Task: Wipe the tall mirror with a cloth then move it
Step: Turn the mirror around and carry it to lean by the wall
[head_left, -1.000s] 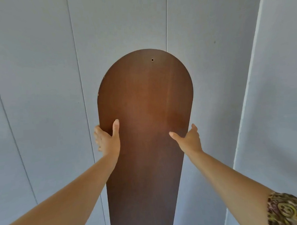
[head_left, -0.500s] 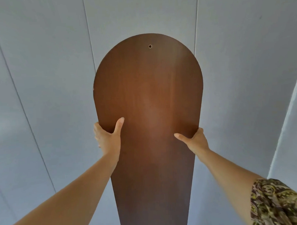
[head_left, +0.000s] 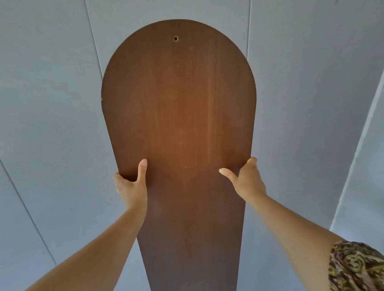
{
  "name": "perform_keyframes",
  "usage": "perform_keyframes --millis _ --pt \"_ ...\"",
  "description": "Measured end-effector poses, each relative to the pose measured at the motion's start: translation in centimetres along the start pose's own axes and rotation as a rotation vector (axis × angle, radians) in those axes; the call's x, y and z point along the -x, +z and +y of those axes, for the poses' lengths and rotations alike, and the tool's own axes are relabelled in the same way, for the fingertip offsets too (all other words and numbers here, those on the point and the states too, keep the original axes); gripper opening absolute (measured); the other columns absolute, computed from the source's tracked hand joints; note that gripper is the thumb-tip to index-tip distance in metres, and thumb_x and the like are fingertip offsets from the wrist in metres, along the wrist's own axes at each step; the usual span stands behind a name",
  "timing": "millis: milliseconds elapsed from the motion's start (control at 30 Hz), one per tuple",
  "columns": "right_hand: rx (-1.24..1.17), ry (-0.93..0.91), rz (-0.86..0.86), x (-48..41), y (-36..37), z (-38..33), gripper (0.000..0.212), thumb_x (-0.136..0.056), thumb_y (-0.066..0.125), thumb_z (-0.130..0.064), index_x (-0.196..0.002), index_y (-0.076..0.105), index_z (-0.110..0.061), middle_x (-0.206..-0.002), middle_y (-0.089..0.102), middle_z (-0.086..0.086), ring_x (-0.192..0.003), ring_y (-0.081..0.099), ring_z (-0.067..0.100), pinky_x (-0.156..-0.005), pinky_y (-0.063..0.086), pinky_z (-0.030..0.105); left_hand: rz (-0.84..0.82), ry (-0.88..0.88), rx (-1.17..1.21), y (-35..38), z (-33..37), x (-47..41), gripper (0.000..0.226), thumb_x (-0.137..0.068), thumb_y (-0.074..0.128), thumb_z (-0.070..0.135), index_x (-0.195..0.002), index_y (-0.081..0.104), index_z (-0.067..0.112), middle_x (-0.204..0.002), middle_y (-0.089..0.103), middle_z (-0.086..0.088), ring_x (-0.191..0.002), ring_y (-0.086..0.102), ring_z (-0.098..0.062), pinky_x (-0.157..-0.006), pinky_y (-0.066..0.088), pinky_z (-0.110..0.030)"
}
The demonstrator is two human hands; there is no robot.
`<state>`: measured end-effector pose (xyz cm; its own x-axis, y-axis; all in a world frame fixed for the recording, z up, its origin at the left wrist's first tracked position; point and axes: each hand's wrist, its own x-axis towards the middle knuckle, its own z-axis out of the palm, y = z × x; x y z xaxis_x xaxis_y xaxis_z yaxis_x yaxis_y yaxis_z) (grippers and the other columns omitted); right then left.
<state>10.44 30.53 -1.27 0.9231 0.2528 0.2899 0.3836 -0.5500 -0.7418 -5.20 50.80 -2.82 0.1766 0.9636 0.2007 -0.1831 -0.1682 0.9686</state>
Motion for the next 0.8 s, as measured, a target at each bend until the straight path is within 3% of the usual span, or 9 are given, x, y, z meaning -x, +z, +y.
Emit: perform_keyframes --millis 133,267,600,800 --pt "0.032 0.0 0.02 -0.2 0.6 -0.1 0.079 -0.073 0.063 -0.066 -0.121 0.031 -0.01 -0.126 0.055 0.011 -0.114 0.057 0.034 -0.09 0.051 0.051 -0.039 0.028 0.014 0.3 -0.6 -1.1 0.049 -0.087 0.069 0.053 -0.117 0.047 0.021 -0.122 0.057 0.004 -0.11 0.054 -0.014 -0.098 0.04 -0.029" --pt "0.033 0.006 0.034 -0.7 1.1 -0.2 0.079 -0.075 0.063 -0.064 -0.121 0.031 -0.009 -0.126 0.054 0.012 -0.116 0.055 0.035 -0.09 0.05 0.053 -0.143 0.054 -0.014 -0.1 -1.6 -2.6 0.056 -0.092 0.067 0.047 -0.133 0.046 0.016 -0.132 0.058 0.003 -0.121 0.055 -0.016 -0.108 0.042 -0.033" --pt "-0.019 -0.042 0.065 -2.4 2.6 0.6 0.075 -0.076 0.062 -0.062 -0.119 0.03 -0.01 -0.123 0.053 0.01 -0.114 0.054 0.033 -0.09 0.049 0.055 -0.184 0.149 -0.048 0.6 -3.2 -4.4 0.05 -0.094 0.066 0.039 -0.135 0.047 0.016 -0.134 0.059 0.002 -0.121 0.057 -0.017 -0.11 0.044 -0.036" --pt "-0.114 -0.135 0.105 -3.1 3.5 1.7 0.062 -0.078 0.063 -0.061 -0.107 0.029 -0.018 -0.107 0.052 -0.003 -0.094 0.054 0.021 -0.074 0.048 0.038 -0.156 0.161 -0.028 0.9 -4.2 -5.2 0.062 -0.09 0.07 0.042 -0.141 0.048 0.017 -0.139 0.06 0.004 -0.128 0.057 -0.013 -0.114 0.042 -0.036"
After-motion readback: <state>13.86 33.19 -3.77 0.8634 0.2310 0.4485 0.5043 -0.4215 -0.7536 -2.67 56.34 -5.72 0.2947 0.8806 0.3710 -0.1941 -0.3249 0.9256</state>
